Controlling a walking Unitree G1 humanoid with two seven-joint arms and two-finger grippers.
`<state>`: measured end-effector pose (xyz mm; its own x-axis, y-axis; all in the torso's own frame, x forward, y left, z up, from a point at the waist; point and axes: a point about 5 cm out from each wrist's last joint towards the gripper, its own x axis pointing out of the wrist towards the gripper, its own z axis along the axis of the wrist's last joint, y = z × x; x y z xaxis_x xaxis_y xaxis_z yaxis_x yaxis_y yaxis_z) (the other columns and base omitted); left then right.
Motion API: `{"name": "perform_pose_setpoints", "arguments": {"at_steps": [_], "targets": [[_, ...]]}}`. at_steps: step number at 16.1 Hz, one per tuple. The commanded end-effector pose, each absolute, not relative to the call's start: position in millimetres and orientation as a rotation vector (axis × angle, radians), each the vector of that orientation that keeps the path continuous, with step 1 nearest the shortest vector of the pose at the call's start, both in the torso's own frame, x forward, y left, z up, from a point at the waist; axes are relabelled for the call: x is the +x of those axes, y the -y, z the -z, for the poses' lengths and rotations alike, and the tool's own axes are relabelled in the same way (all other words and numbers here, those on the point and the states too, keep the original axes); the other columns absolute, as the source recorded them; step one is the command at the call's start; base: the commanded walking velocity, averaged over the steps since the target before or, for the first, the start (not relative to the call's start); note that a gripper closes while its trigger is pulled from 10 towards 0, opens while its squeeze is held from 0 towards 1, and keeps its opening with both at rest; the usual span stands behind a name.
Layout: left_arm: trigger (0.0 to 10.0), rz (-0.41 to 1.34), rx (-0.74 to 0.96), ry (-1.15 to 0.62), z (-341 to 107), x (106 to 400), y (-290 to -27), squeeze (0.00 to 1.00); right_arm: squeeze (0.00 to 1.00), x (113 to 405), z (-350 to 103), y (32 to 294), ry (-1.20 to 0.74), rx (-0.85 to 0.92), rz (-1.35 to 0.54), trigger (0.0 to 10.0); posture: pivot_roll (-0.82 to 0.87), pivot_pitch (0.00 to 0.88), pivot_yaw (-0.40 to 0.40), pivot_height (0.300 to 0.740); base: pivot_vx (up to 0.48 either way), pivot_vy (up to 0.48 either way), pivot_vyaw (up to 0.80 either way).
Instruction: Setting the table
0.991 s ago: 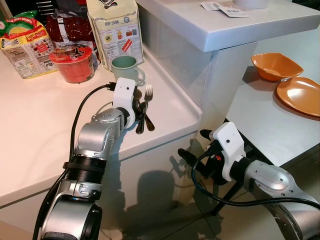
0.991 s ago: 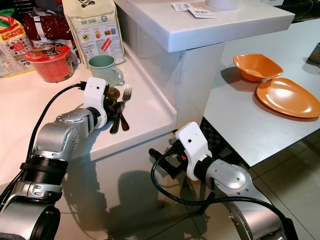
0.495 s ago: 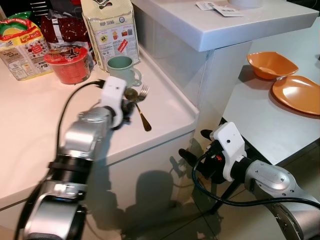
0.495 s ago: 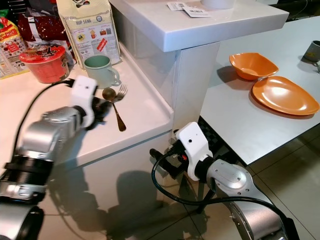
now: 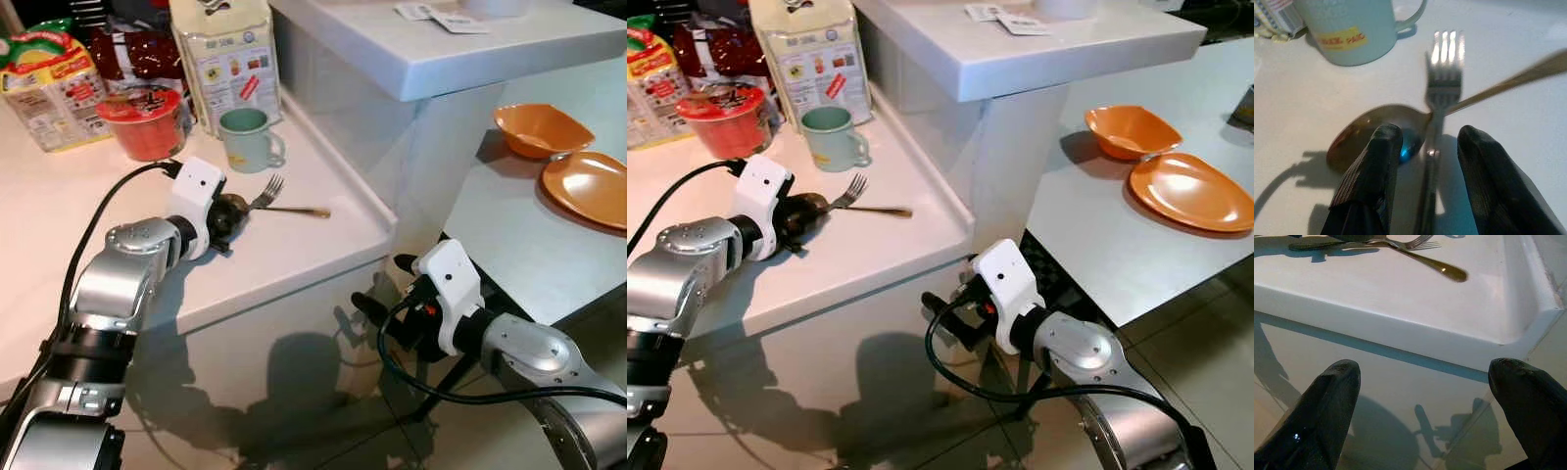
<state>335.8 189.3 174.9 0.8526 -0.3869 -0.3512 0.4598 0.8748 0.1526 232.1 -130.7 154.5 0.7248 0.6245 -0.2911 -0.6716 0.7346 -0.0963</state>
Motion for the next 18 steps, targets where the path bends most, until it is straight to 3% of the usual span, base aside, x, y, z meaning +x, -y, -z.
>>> {"name": "perform_pose_setpoints", "arguments": {"at_steps": [1,2,3,4,8,9,18], "targets": [[10.0,0.477,0.213,-0.261,-185.2,335.2,-188.6,0.0,0.0,235.2,-156.4,132.8,-0.246,-0.21,-0.722,10.0,-0.01,0.0,-0.006,0.74,0.0,0.0,0.0],[10.0,0.485,0.191,-0.249,-187.1,335.4,-188.6,0.0,0.0,235.6,-156.7,133.0,-0.245,-0.212,-0.724,10.0,-0.01,0.0,-0.005,0.74,0.0,0.0,0.0],[10.0,0.482,0.179,-0.248,-188.1,335.9,-189.3,0.61,0.0,235.7,-156.8,133.2,-0.244,-0.213,-0.723,10.0,-0.01,0.0,-0.006,0.74,0.0,0.0,0.0],[10.0,0.464,0.171,-0.25,-189.8,337.4,-192.3,1.0,0.0,235.2,-157.0,133.5,-0.244,-0.215,-0.722,10.0,-0.01,0.0,-0.006,0.74,0.0,0.0,0.0],[10.0,0.396,0.248,-0.244,-186.6,343.2,-197.7,1.0,0.0,233.7,-156.8,133.0,-0.246,-0.214,-0.726,10.0,-0.01,0.0,-0.005,0.74,0.0,0.0,0.0],[10.0,0.398,0.262,-0.236,-184.3,345.1,-196.0,0.0,0.0,233.5,-156.9,132.9,-0.245,-0.213,-0.727,10.0,-0.01,0.0,-0.005,0.74,0.0,0.0,0.0],[10.0,0.476,0.265,-0.27,-161.4,352.9,-177.3,0.0,0.0,230.5,-155.8,131.4,-0.254,-0.208,-0.73,10.0,-0.02,0.0,0.003,0.74,0.0,0.0,0.0]]}}
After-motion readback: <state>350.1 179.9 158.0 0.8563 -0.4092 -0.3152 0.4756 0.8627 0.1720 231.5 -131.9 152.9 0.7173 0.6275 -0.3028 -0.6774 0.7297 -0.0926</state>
